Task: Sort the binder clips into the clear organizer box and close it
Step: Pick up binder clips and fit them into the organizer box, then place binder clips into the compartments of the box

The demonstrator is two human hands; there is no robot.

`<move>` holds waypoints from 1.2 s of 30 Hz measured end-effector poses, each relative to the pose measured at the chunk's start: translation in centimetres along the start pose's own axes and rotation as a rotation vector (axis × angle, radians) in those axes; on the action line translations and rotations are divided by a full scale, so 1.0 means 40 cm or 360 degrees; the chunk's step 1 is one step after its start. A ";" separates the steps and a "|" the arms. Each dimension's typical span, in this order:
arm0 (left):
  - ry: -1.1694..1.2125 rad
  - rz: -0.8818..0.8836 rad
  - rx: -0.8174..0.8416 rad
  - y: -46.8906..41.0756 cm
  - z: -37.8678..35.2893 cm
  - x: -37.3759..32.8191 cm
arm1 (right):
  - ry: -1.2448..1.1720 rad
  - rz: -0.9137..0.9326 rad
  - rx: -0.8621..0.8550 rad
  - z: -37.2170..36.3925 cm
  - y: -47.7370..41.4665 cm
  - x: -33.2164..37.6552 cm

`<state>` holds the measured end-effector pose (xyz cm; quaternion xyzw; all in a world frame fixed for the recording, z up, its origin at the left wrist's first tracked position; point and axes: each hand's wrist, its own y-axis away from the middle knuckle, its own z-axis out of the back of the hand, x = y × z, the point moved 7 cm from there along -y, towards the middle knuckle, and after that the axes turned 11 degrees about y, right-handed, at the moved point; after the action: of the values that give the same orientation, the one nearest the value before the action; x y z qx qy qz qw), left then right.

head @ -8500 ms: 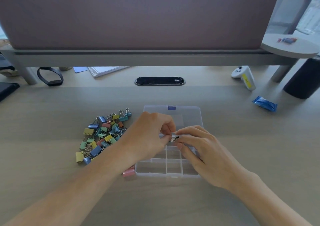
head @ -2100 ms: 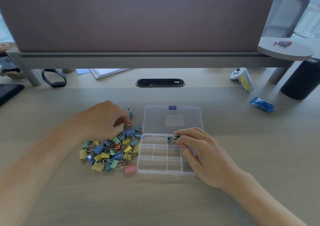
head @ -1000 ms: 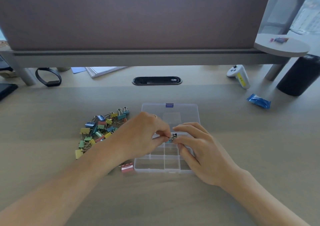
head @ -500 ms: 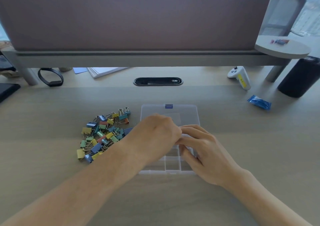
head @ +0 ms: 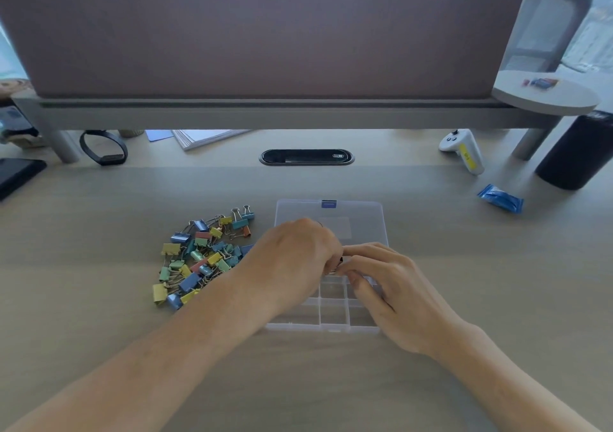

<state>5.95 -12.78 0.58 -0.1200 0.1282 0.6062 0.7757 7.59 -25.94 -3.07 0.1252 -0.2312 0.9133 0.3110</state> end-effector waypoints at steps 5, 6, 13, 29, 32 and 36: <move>0.0450 0.0077 -0.0026 0.003 0.014 0.031 | 0.0025 -0.0041 0.0054 -0.010 -0.001 -0.008; 0.0522 0.0125 -0.0062 0.005 0.032 0.049 | 0.0039 -0.0058 0.0058 -0.011 0.000 -0.011; 0.0020 0.0709 -0.0141 0.050 0.163 0.334 | 0.0069 -0.0072 0.0048 -0.016 0.002 -0.013; -0.0115 0.0831 -0.0049 0.054 0.123 0.375 | 0.0083 -0.0056 0.0048 -0.015 -0.001 -0.009; -0.0061 0.0794 -0.0067 0.053 0.124 0.374 | 0.0079 -0.0057 0.0044 -0.016 -0.001 -0.009; 0.0137 0.0700 -0.0196 0.052 0.147 0.351 | 0.0055 -0.0062 0.0039 -0.015 0.002 -0.010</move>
<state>7.49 2.51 1.20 -0.1621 0.1469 0.7617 0.6099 7.80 -25.89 -3.76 0.1176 -0.2121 0.9119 0.3312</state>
